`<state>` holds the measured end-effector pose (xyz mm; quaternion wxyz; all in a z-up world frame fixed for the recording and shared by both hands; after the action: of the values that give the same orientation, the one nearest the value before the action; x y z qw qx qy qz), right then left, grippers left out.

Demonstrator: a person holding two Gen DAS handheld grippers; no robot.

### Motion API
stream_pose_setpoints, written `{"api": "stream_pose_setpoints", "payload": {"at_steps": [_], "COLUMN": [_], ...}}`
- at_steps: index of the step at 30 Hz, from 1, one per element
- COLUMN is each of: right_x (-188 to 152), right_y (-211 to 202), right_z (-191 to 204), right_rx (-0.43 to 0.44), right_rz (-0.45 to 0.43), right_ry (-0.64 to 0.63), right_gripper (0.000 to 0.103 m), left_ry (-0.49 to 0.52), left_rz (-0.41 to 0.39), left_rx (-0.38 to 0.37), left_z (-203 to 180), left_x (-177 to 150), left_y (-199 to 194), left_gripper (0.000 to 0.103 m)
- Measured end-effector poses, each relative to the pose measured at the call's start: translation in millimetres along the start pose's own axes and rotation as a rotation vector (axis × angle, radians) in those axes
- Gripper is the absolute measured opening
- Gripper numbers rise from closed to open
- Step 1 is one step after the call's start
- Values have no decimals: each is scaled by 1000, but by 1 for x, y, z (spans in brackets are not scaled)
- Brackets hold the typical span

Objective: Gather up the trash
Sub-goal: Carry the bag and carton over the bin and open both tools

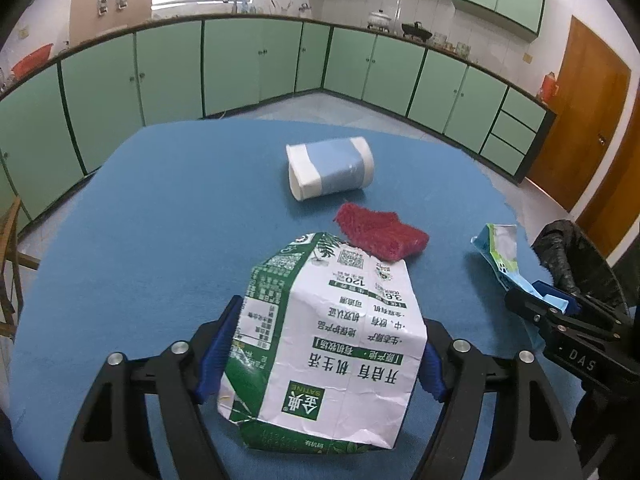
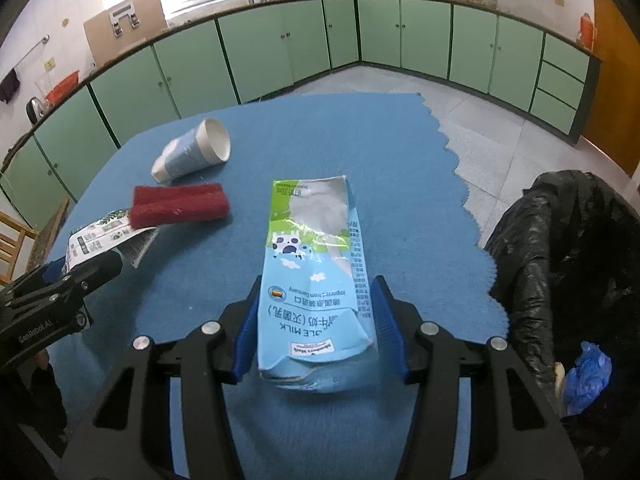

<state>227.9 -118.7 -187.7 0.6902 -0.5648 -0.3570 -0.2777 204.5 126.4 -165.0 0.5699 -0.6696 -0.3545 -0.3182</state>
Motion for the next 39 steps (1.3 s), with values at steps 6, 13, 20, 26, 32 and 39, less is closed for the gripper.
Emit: {"api": "stream_pose_setpoints", "payload": {"at_steps": [6, 13, 20, 26, 32, 39], "right_x": [8, 5, 13, 21, 30, 38], "right_y": [-29, -55, -94, -123, -151, -184], "right_z": [1, 9, 9, -3, -21, -50], "right_rx": [26, 47, 54, 45, 34, -2], "right_rz": [-29, -42, -99, -146, -195, -256], "right_ry": [8, -4, -16, 2, 30, 48], "right_gripper": [46, 46, 46, 46, 46, 46], "left_ry": [-5, -11, 1, 27, 54, 89], "left_rz": [-46, -65, -107, -154, -191, -227], "left_rx": [9, 24, 9, -19, -59, -113], "left_z": [-4, -9, -22, -43, -69, -105], "left_x": [8, 9, 18, 31, 40, 50], "left_y": [-32, -67, -87, -101, -115, -122], "left_gripper": [74, 74, 74, 74, 74, 74]}}
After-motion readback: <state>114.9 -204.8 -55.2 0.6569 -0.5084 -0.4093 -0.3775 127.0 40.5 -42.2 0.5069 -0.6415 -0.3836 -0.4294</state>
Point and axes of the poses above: each gripper's, at about its wrist camera, not at the fingertips, and y roughly the way its jaws point, z to its left, x to its top, the point moved 1 cm from there along y, roughly the way its jaws point, and after that the axes turned 14 degrees about -z, right-handed, at the moved point
